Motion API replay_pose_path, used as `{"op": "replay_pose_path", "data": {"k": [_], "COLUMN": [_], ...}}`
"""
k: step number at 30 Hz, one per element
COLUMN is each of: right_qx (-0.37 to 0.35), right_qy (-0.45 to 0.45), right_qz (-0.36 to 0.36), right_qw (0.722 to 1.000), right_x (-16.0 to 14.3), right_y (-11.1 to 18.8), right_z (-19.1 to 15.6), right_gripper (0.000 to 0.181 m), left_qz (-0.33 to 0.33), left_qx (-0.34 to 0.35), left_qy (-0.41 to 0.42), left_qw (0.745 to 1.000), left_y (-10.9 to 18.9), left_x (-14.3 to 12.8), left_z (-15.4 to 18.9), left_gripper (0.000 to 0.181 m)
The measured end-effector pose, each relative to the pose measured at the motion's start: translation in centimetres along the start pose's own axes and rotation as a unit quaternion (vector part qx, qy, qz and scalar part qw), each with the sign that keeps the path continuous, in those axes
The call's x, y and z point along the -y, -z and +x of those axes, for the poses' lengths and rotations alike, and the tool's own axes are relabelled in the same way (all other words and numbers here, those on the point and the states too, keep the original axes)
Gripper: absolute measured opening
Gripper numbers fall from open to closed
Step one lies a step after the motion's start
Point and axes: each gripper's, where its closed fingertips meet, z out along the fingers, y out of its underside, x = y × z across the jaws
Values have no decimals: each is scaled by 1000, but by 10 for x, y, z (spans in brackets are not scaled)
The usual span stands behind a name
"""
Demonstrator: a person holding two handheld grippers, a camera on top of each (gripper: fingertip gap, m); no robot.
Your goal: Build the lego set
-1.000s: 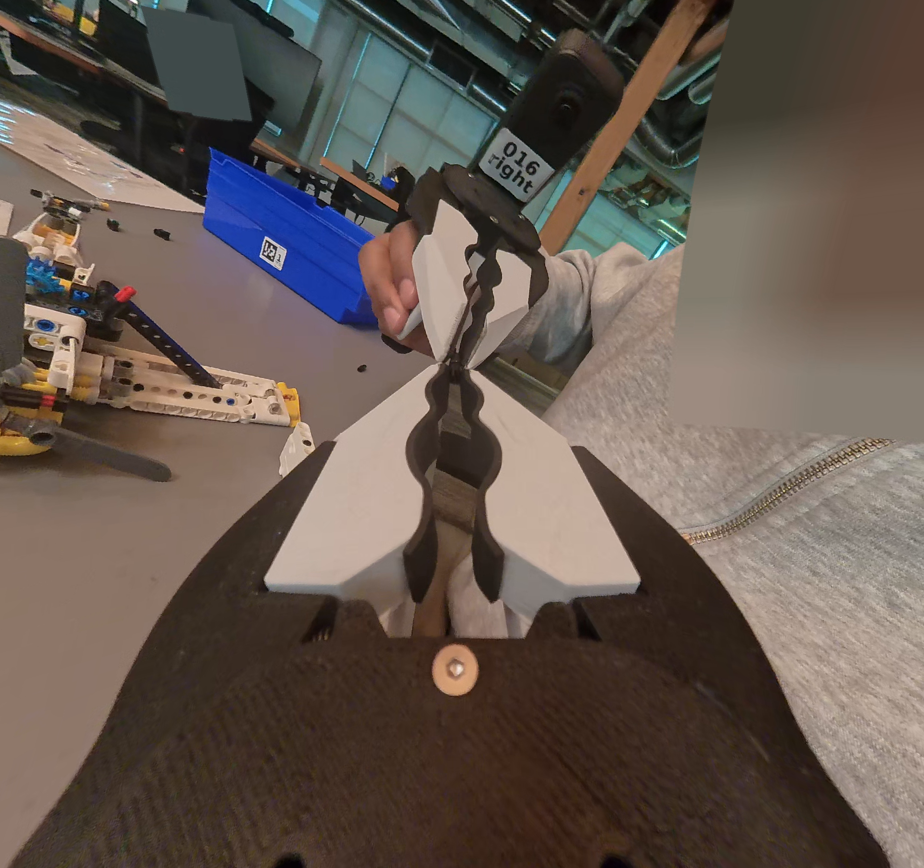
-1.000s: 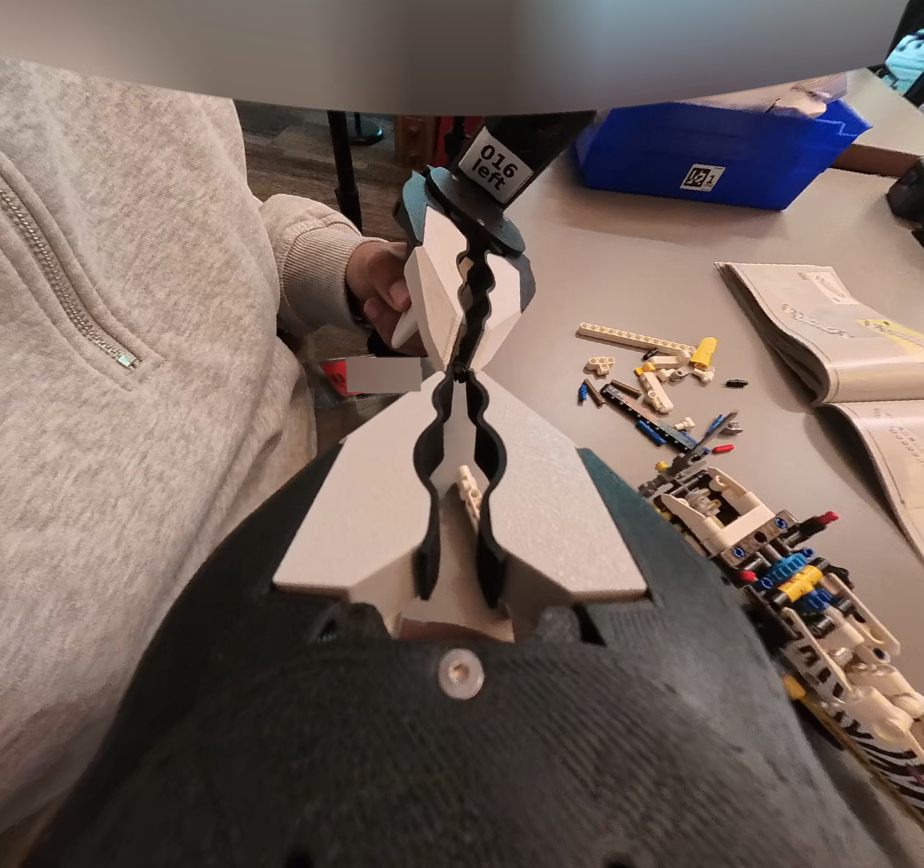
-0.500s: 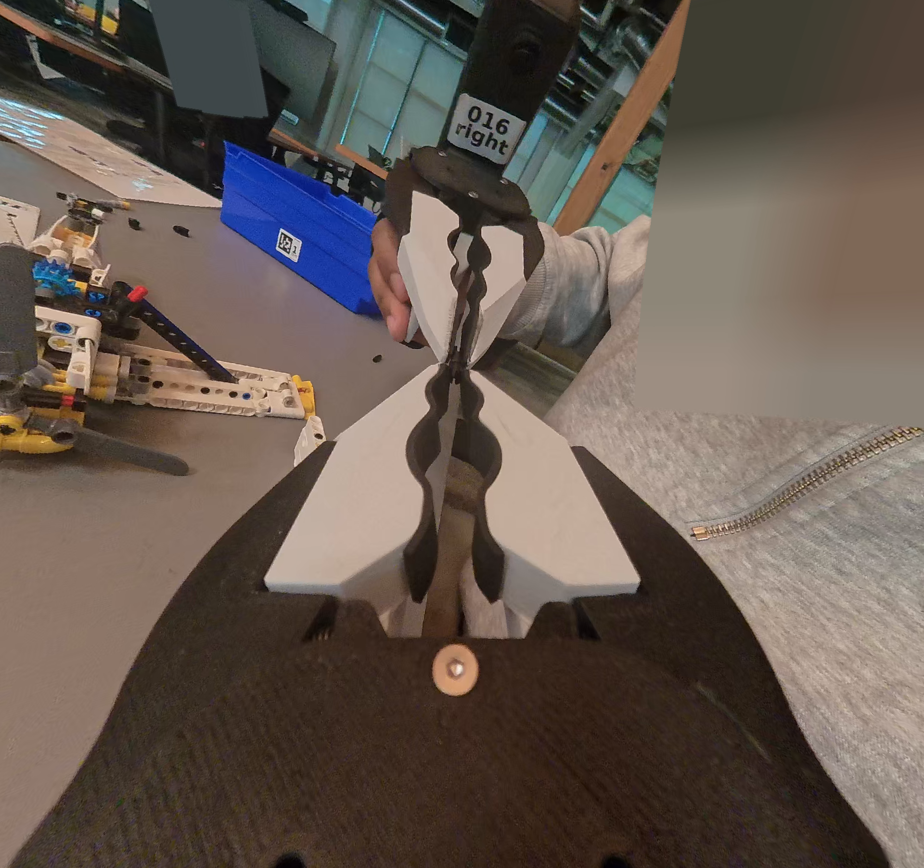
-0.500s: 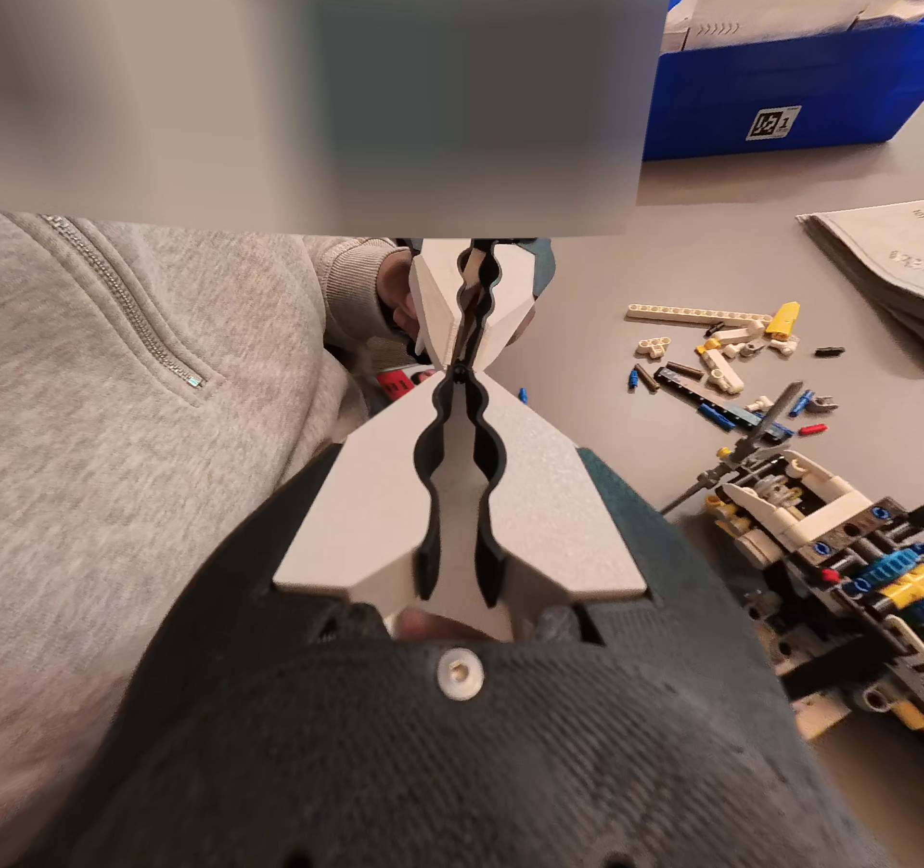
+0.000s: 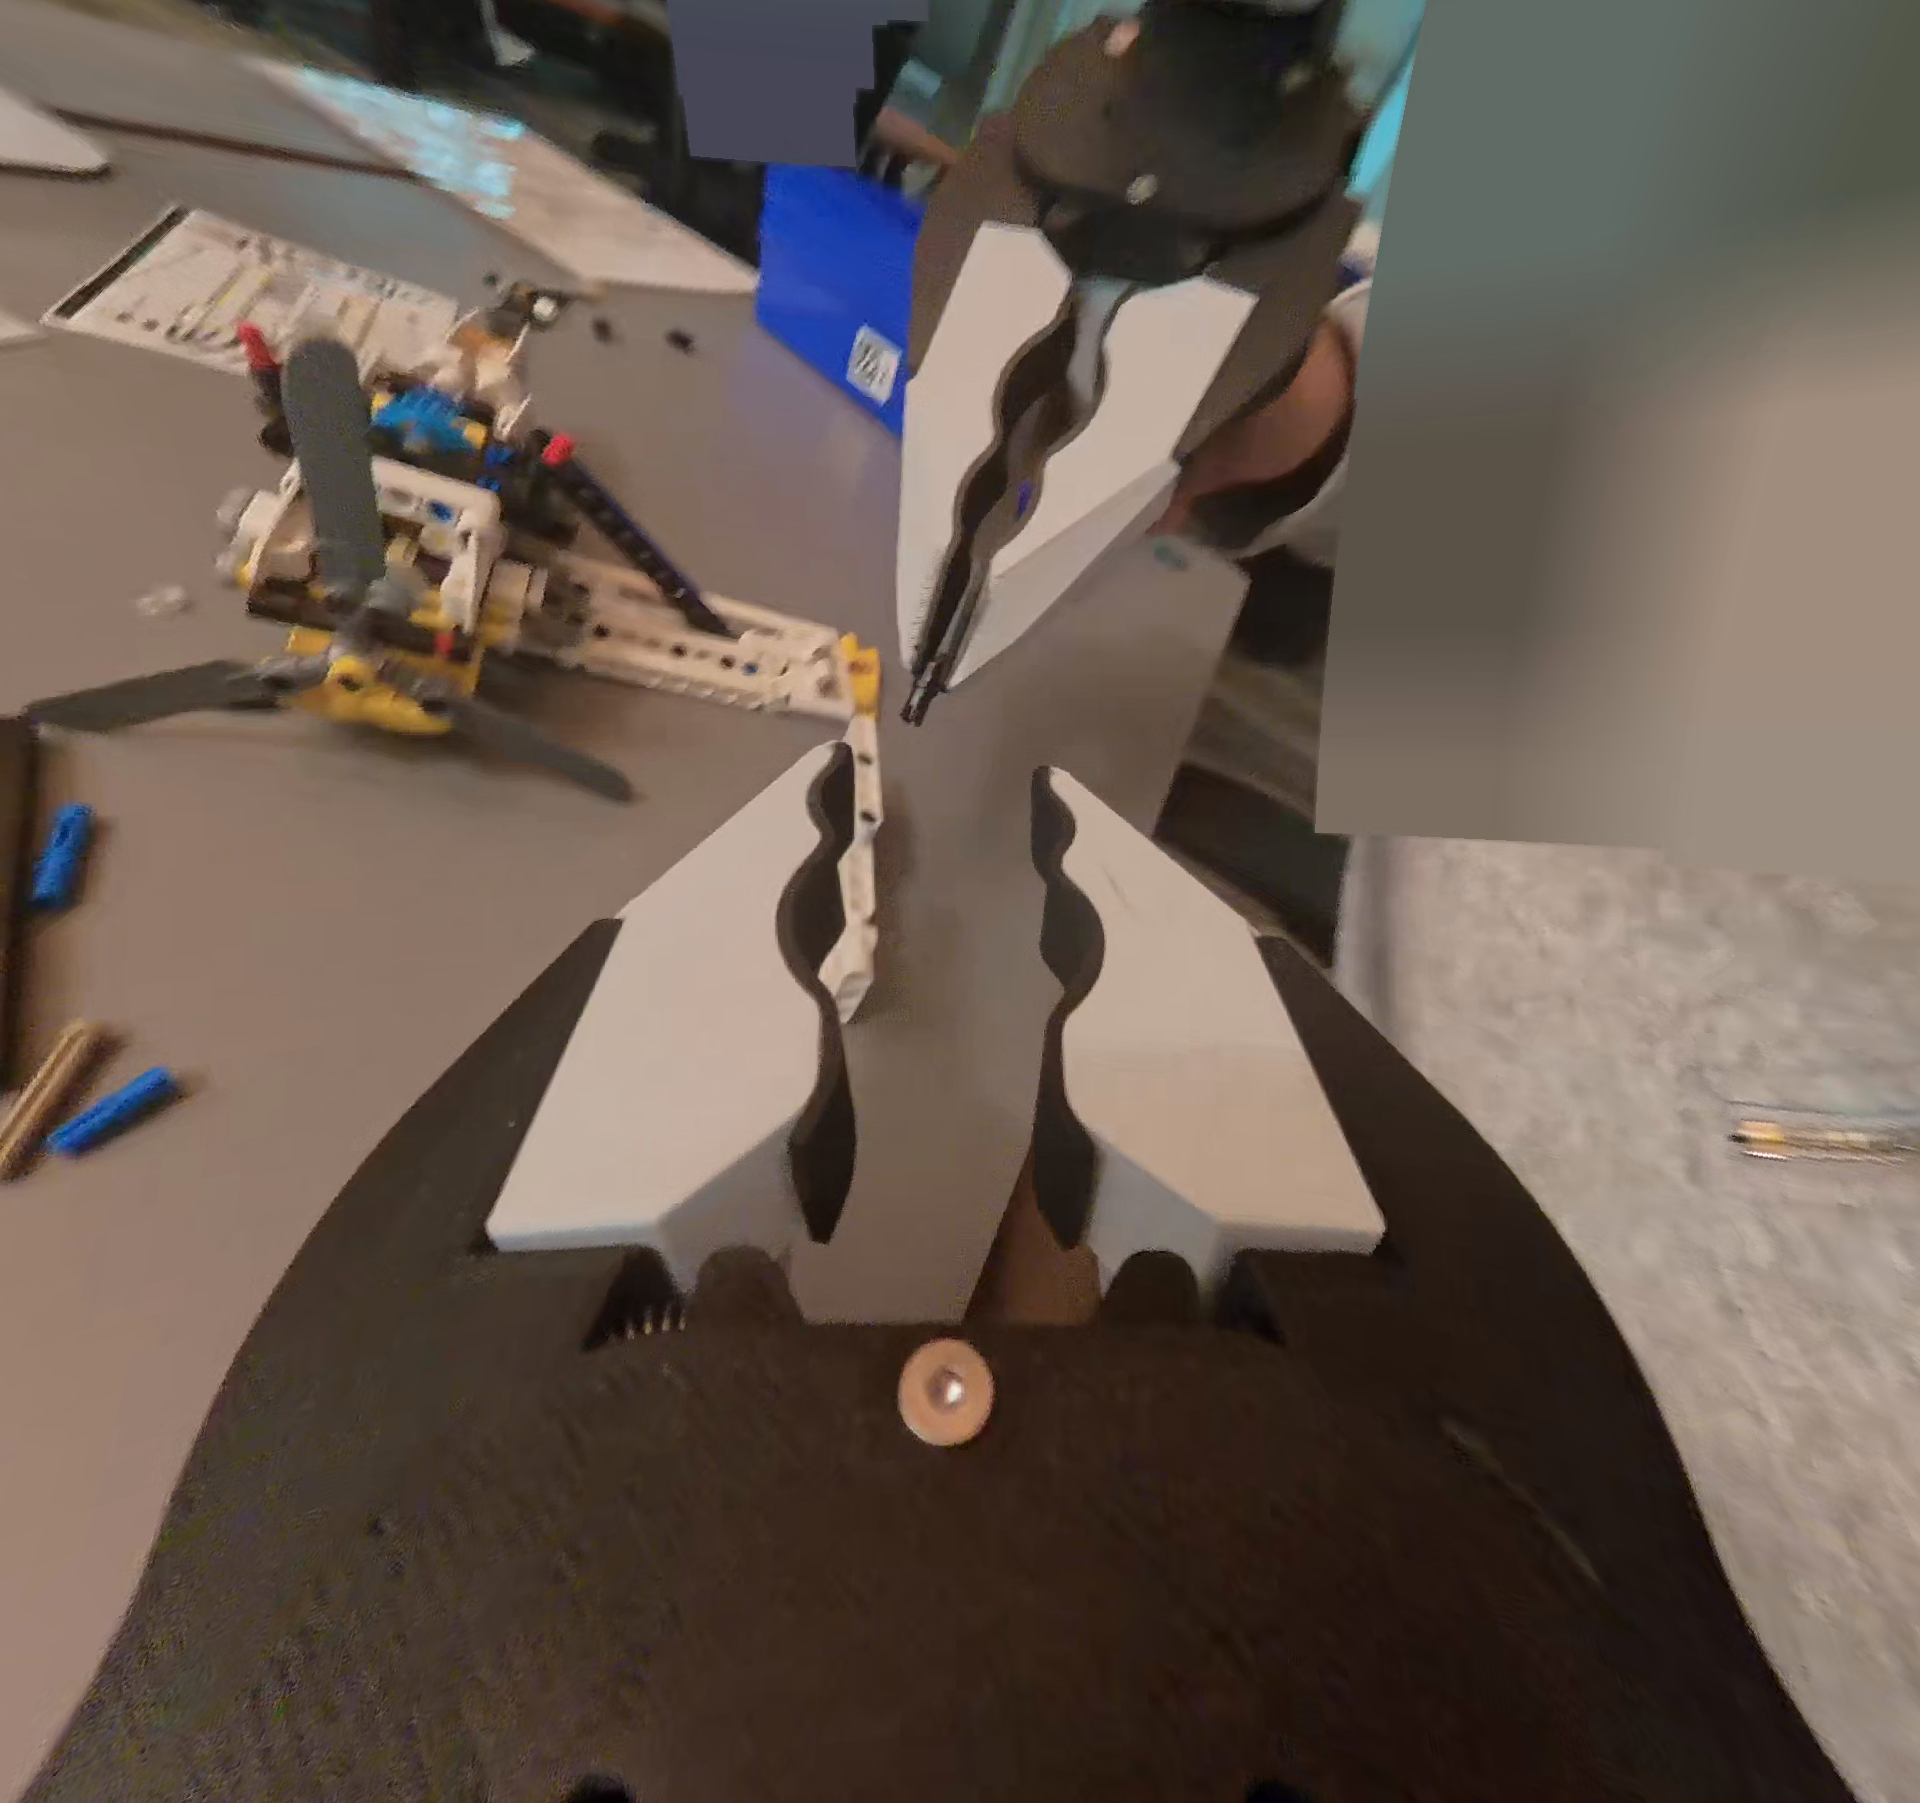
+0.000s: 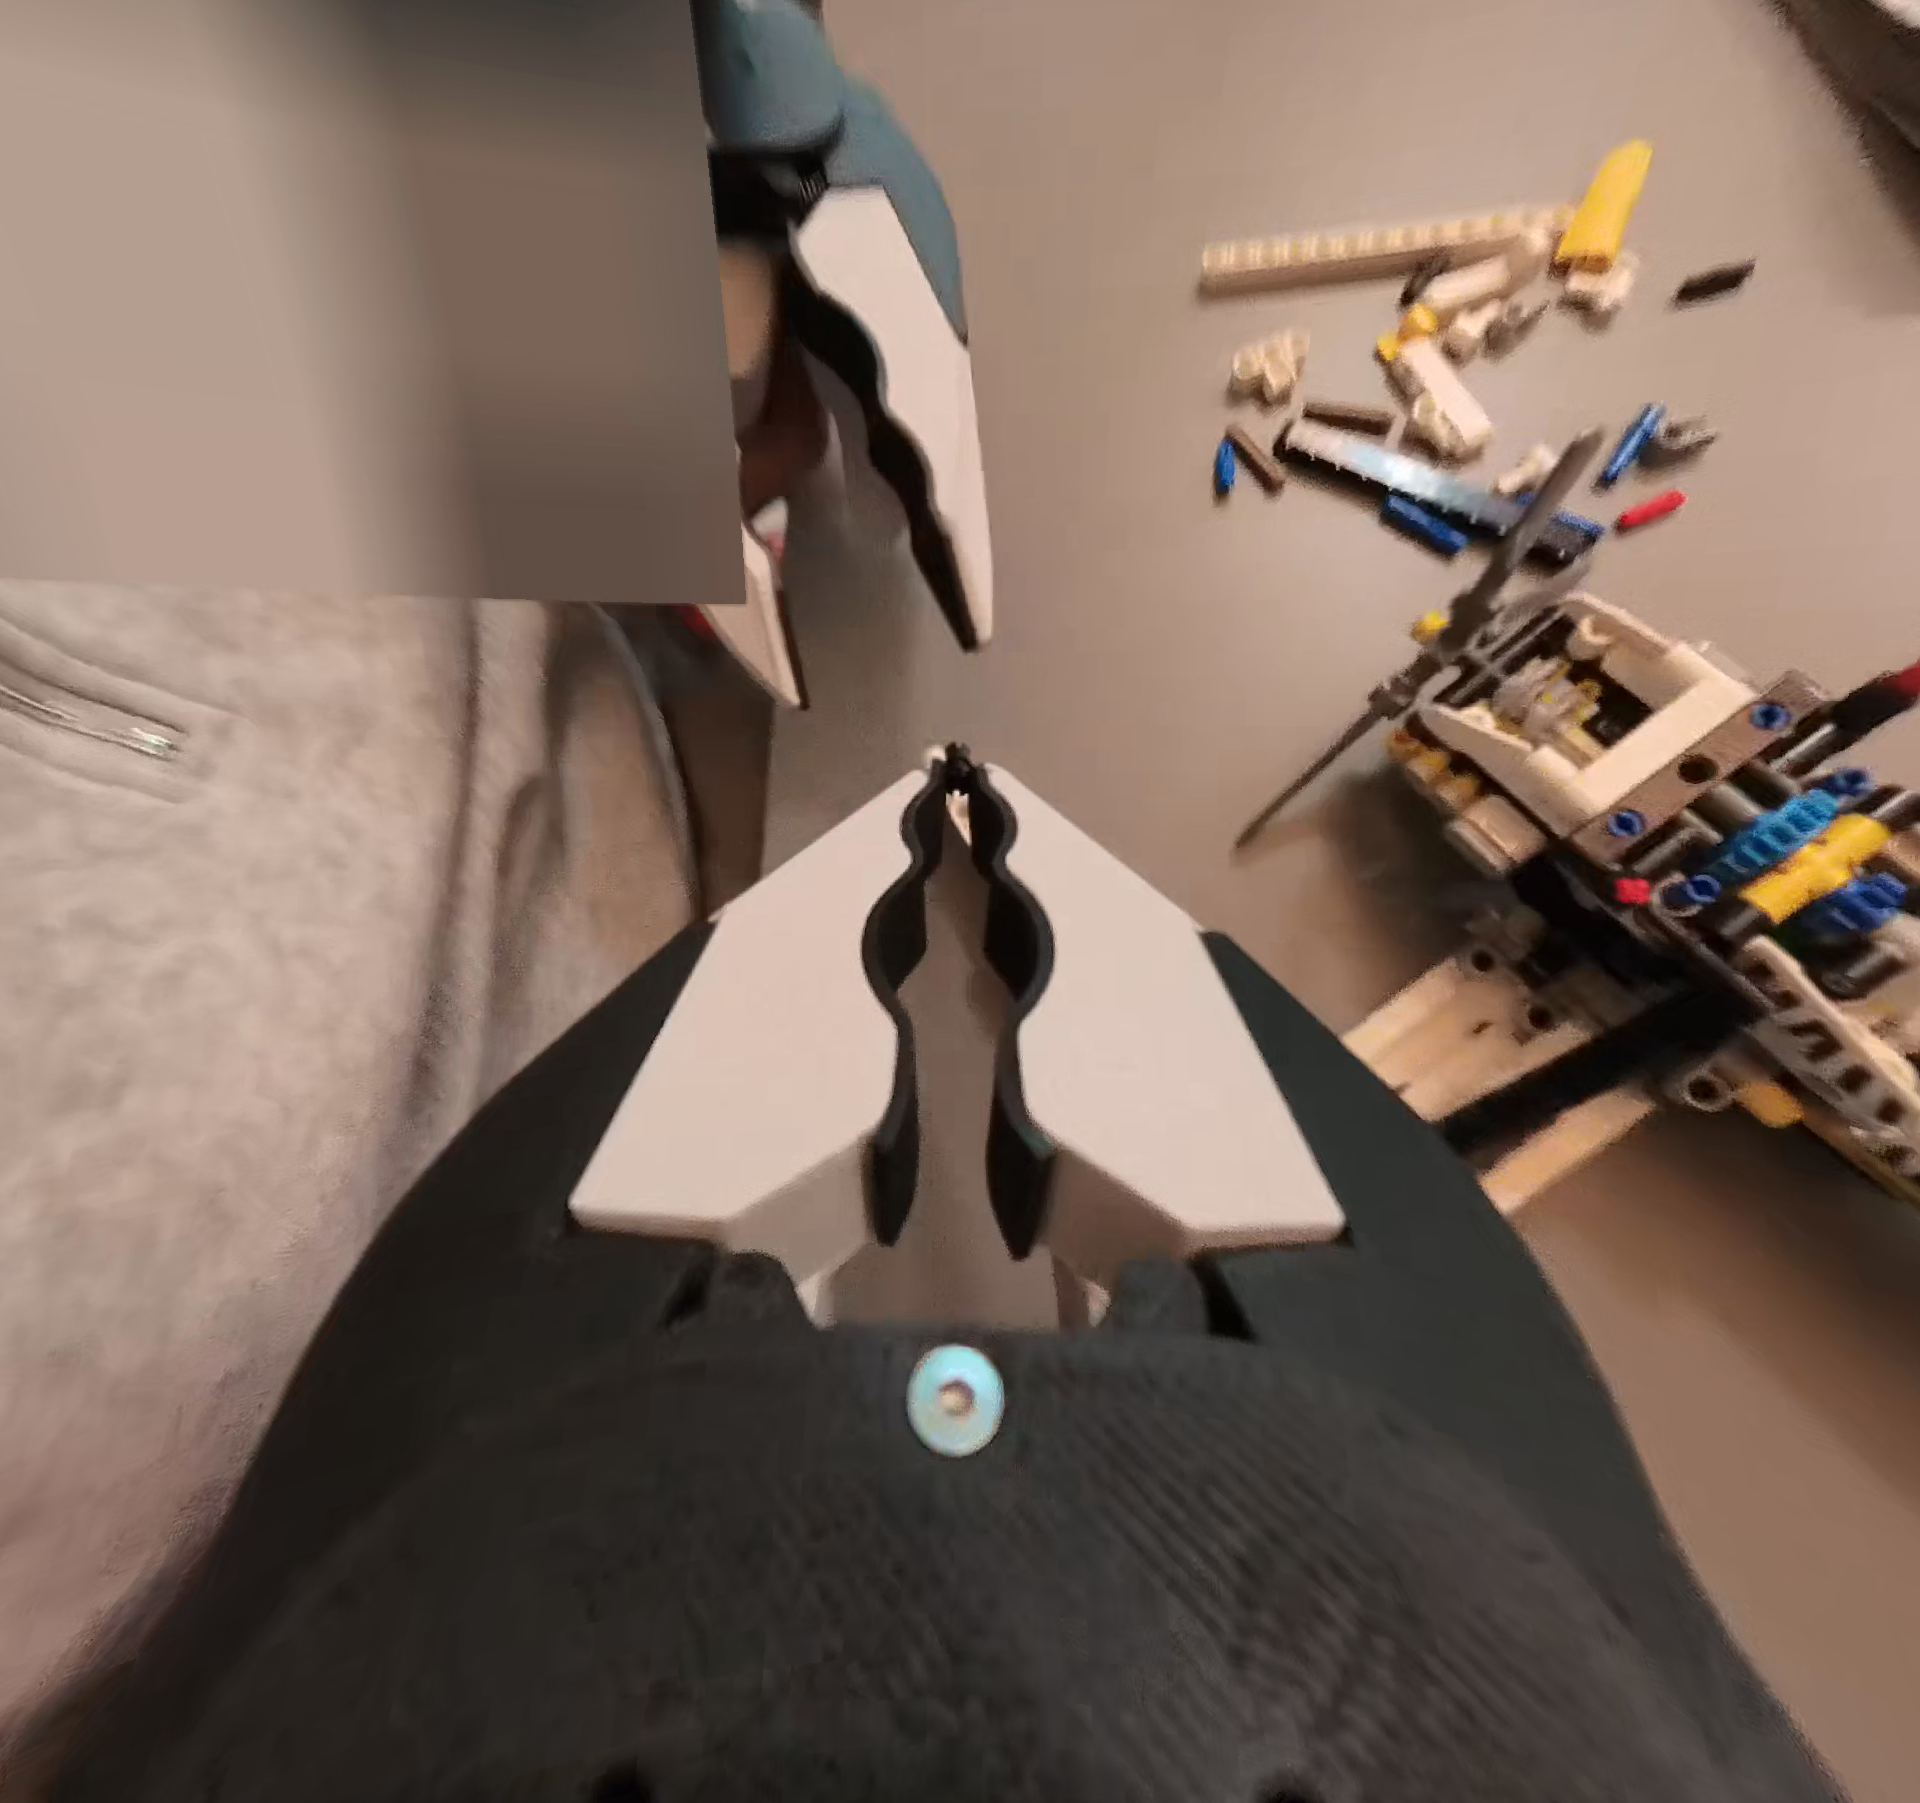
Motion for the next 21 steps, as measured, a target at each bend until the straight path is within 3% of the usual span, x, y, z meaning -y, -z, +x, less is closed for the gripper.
{"op": "replay_pose_path", "data": {"k": [5,10,12,21], "right_qx": [-45,-52,-50,-47], "right_qy": [59,114,123,135], "right_qz": [-126,-204,-225,-270], "right_qw": [989,971,965,952], "right_x": [-24,-33,-35,-40], "right_y": [-17,-28,-32,-32], "right_z": [2,1,2,5], "right_gripper": [3,3,3,2], "left_qz": [-76,-108,-118,-141], "left_qx": [54,84,96,117], "left_qy": [11,42,40,39], "left_qw": [996,990,988,982], "left_y": [-17,-25,-26,-29], "left_x": [-31,-46,-50,-58], "left_z": [-10,-19,-21,-25], "left_gripper": [34,19,10,7]}}
